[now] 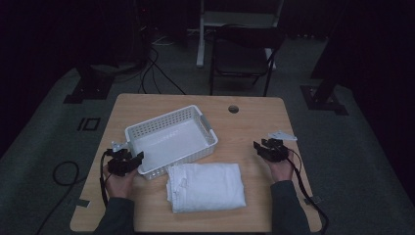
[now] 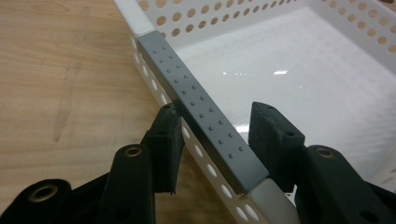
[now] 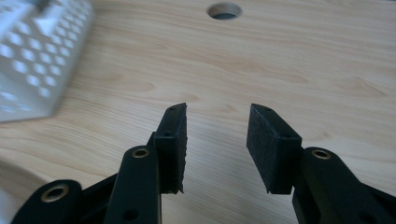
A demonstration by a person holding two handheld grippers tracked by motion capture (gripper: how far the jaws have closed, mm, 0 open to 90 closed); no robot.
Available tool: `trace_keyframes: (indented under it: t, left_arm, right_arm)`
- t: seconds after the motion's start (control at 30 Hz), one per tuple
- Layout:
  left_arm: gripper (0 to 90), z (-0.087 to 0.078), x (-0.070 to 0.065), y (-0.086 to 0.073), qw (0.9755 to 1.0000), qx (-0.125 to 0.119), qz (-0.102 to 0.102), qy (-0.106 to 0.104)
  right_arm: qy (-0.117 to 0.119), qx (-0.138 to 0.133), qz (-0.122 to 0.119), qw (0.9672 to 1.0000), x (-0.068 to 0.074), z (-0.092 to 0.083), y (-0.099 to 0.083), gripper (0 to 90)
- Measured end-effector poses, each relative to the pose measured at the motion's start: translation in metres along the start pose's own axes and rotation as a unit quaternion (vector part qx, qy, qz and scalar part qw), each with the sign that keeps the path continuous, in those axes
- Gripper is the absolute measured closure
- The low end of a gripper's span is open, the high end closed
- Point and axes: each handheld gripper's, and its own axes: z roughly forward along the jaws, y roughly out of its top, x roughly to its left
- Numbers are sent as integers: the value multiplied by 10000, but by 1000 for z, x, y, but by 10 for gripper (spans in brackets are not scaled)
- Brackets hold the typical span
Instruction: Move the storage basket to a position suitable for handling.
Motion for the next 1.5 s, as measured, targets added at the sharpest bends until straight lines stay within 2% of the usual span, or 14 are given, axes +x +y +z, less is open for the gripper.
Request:
trace_keyframes:
  t: [0.07, 0.1, 0.2, 0.23, 0.43, 0.67, 0.9, 0.93, 0.97, 1.0, 1.03, 1.27, 1.5]
  left_arm:
    - [560, 4, -2, 3, 10000, -11, 51, -7]
    - [565, 9, -3, 5, 9999, -86, -63, -129]
    - [582, 13, -3, 6, 9995, -137, -143, -230]
    - [587, 15, -3, 7, 9991, -170, -232, -319]
    - [606, 19, -2, 9, 9981, -228, -363, -451]
    - [605, 21, -3, 10, 9979, -223, -336, -509]
    - [607, 23, -4, 10, 9973, -201, -336, -618]
    - [606, 24, -11, 17, 9991, -3, 3, -426]
    - [605, 24, -11, 17, 9991, -3, 3, -426]
    - [605, 25, -16, 22, 9991, 39, 124, -393]
    - [601, 26, -24, 33, 9987, 21, 246, -447]
    - [602, 39, -38, 53, 9978, 35, 400, -523]
    - [603, 48, -38, 58, 9974, 42, 425, -588]
  right_arm:
    - [74, -58, -82, 9999, 7, -1, 5, 571]
    - [97, -106, -138, 9998, 10, -2, 8, 570]
    - [159, -158, -221, 9995, 17, -1, 14, 571]
    - [228, -187, -313, 9991, 24, 0, 19, 571]
    - [467, -243, -432, 9977, 43, 4, 33, 570]
    - [617, -176, -530, 9965, 61, 16, 44, 570]
    - [671, -66, -605, 9959, 73, 29, 55, 559]
    - [667, -45, -632, 9958, 74, 31, 56, 559]
    - [667, -45, -632, 9958, 74, 31, 56, 559]
    - [648, -3, -667, 9957, 76, 34, 57, 559]
    - [637, 59, -655, 9958, 77, 39, 58, 559]
    - [482, 218, -563, 9970, 69, 46, 54, 576]
    - [399, 321, -452, 9977, 61, 48, 51, 591]
